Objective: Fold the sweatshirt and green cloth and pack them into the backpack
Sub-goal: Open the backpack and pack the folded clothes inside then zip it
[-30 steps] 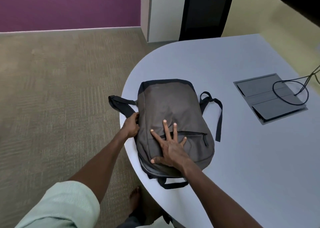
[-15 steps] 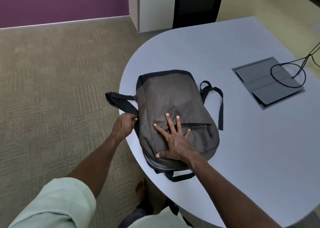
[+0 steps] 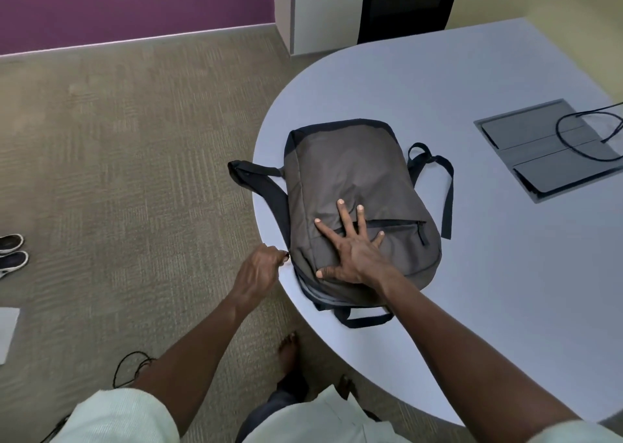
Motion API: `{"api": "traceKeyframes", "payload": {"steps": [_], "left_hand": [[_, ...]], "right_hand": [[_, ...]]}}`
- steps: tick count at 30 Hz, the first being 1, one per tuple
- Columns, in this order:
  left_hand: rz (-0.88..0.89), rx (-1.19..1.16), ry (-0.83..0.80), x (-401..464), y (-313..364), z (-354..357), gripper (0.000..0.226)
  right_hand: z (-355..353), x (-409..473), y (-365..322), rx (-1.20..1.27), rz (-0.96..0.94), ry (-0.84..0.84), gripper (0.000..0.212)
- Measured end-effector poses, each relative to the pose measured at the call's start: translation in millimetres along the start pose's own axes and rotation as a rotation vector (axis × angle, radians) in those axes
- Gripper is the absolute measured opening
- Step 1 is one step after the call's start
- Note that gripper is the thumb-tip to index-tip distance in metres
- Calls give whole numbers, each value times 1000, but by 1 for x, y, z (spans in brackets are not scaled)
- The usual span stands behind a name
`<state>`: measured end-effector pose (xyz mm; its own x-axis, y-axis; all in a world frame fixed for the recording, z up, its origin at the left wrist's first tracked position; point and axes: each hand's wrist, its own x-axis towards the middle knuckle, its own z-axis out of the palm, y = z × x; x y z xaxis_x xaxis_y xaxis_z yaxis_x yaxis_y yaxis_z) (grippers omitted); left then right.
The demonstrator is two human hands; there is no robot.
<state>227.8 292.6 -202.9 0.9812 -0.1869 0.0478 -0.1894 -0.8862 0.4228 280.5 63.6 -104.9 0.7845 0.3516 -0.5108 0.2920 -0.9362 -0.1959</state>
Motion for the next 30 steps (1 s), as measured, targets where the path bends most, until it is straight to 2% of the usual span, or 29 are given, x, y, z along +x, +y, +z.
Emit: {"api": "traceKeyframes", "payload": {"steps": [4,12,14,16,19,20,22,23,24,26,30], "left_hand": [[26,9,-16,-29,15,6,28],[-63,28,-44,-70,65,14,24],[-114,4,-35,-78,77,15,26],[-222,-120,21,-84,90,16,26],[-418,-351,122,-88,111,13,21],[-471,-396,155,-88,116,11,19],[-558,-466,200,-87,123,8,21],[-582,-500,221,-87,125,7,21],[-597,-531,244,-86,126,6,21],[-613,-574,281,-85,125,5,20],[-600,-593,280,-85,127,2,16]], "right_hand": [[0,-1,0,-18,-10,-3,113],[17,-23,10,-23,-36,69,111],[22,-31,8,-28,-30,86,109],[25,-36,6,-8,-34,101,105],[24,-46,4,121,-30,136,84],[25,-53,3,182,-46,213,68],[33,-70,-7,245,-88,505,25],[40,-78,-14,255,-94,625,15],[46,-86,-21,279,-80,673,19],[57,-96,-36,420,-4,559,30],[67,-87,-52,691,277,309,41]]}}
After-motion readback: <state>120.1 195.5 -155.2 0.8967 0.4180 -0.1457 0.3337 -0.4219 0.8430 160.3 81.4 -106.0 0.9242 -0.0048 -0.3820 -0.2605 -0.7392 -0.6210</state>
